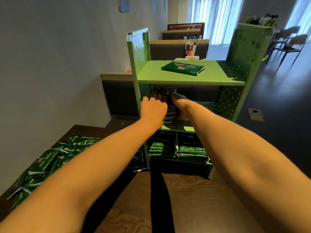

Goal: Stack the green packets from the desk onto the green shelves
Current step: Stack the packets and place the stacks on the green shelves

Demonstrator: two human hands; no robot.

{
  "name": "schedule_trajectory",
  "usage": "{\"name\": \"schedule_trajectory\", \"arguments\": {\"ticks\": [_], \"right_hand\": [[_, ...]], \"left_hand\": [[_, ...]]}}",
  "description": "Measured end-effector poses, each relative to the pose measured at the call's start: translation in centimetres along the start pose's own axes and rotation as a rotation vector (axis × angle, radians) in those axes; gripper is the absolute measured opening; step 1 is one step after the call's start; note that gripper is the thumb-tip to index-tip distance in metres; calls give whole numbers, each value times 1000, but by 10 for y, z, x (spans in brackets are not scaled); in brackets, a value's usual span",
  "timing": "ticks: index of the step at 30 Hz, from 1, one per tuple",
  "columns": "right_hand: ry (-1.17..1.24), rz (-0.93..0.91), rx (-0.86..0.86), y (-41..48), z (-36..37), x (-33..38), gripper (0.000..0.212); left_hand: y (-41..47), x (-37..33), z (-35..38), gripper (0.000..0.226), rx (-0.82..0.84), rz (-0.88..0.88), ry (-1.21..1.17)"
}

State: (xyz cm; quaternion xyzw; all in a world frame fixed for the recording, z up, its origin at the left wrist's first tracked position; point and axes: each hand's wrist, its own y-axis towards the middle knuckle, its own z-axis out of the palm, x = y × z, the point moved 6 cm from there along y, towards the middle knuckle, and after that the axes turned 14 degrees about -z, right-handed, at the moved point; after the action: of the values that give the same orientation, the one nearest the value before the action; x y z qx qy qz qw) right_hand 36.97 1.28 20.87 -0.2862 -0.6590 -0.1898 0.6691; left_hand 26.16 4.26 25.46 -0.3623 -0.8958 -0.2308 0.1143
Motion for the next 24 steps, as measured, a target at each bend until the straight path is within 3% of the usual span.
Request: {"name": "schedule_trajectory", "arguments": {"ticks": [5,9,15,24], "right_hand": [[70,37,16,9,4,-2,43],[75,42,42,16,8,1,32],[102,18,37,29,12,-4,56],[216,-135,-84,33,18,5,52]], "left_hand": [[12,-1,13,54,9,-2,202],[17,-3,19,67,-36,18,316],[28,5,24,59,-82,10,394],[35,7,20,48,-101,-15,367]]}}
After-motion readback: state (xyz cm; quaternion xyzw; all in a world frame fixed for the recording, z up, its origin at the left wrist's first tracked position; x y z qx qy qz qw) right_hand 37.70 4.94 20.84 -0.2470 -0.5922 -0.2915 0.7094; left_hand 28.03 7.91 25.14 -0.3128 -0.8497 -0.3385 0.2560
